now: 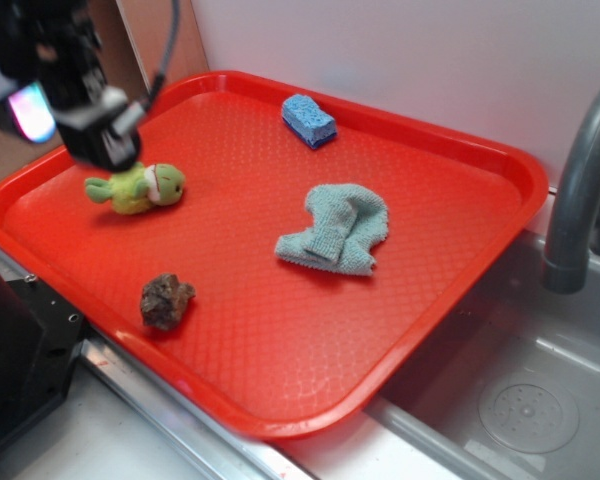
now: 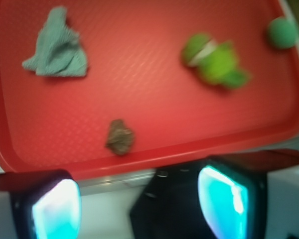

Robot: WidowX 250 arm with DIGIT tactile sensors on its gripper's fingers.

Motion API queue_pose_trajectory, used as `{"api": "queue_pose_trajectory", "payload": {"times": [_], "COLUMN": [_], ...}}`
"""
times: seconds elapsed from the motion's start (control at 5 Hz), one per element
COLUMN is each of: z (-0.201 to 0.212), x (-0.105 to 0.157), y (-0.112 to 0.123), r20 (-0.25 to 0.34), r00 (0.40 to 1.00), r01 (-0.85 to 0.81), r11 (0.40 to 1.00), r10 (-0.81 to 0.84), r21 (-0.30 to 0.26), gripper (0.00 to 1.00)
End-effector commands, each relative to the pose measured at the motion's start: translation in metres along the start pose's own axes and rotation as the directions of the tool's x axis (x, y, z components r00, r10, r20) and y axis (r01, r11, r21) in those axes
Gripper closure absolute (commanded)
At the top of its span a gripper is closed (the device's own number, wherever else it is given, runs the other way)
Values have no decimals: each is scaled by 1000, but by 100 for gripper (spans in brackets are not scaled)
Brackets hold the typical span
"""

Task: Grab the rock.

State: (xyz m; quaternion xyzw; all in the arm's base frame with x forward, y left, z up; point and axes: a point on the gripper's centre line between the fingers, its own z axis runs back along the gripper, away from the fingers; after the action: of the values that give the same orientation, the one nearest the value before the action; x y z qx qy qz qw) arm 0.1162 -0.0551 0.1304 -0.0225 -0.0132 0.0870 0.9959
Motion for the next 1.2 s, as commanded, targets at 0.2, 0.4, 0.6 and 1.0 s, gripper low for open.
{"api": "queue_pose_trajectory", "payload": {"times": [0.2, 0.4, 0.6, 1.0], "z": [-80, -106, -120, -110], "x": [5, 12, 19, 35], "y": [-3, -12, -20, -21], "r20": [12, -17, -54, -90], "r00": [998, 999, 997, 985], "r01": [60, 38, 55, 146], "r11": [998, 992, 992, 988], "r10": [-59, -40, -61, -149], "r21": [-35, -121, -115, -40], "gripper": [0, 0, 0, 100]}}
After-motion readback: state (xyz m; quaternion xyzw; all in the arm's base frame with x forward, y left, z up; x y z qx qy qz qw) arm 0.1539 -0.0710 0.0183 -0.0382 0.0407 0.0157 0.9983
